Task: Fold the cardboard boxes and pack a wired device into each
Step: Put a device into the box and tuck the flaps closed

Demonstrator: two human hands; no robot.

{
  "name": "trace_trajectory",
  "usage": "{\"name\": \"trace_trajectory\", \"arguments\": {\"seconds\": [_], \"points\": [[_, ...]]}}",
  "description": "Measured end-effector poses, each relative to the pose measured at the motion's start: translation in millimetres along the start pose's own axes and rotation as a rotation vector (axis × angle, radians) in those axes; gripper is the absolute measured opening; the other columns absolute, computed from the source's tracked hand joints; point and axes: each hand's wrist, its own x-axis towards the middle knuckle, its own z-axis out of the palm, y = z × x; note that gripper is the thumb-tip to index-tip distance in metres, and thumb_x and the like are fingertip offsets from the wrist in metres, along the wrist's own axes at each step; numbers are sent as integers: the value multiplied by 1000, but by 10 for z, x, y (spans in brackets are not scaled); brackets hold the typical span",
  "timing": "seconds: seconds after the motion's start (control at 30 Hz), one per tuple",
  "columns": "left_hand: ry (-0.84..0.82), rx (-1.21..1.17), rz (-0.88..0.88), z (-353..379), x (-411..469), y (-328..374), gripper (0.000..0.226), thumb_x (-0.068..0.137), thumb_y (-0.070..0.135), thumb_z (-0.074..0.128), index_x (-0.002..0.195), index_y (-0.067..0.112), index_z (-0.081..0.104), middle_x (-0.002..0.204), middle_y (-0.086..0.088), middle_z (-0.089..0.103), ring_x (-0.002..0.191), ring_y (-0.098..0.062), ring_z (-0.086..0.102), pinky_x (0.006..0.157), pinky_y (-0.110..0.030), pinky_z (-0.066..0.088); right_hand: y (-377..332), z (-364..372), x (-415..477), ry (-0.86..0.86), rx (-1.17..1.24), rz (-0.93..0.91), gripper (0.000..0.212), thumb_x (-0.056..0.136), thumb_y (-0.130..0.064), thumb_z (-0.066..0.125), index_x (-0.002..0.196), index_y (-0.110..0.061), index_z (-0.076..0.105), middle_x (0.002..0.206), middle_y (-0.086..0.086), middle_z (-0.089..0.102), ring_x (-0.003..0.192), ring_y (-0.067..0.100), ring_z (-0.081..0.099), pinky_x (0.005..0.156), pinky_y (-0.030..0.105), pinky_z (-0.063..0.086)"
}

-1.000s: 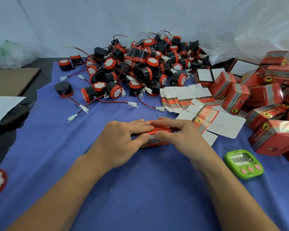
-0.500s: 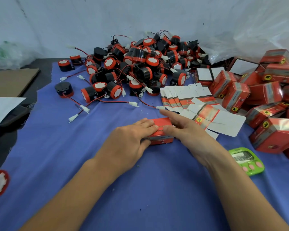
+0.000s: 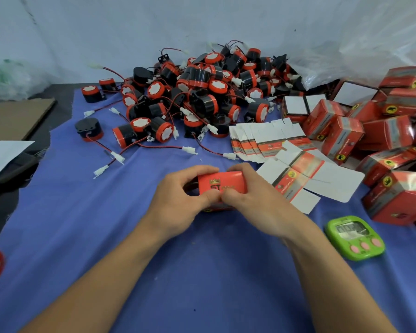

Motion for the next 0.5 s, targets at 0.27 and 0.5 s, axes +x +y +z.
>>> {"name": "trace_trajectory", "arguments": {"seconds": [0.27,0.5], "points": [[-15,57,37,86,-29,-36,77,65,32,83,134,49,54,122,29,66,112,7,63,87,-11,51,61,86,-5,249,142,-197,69,67,2,82,124,-35,65,105,-13,72,91,7,70,81,21,57],[8,20,68,34,-10,-44,55,69,2,89,106,37,67,98,20,74,92,-3,71,76,-21,57,51,164,24,196,135,-195,42,73,-13,76,100,-32,51,83,-11,69,71,11,66,64,36,56]]}}
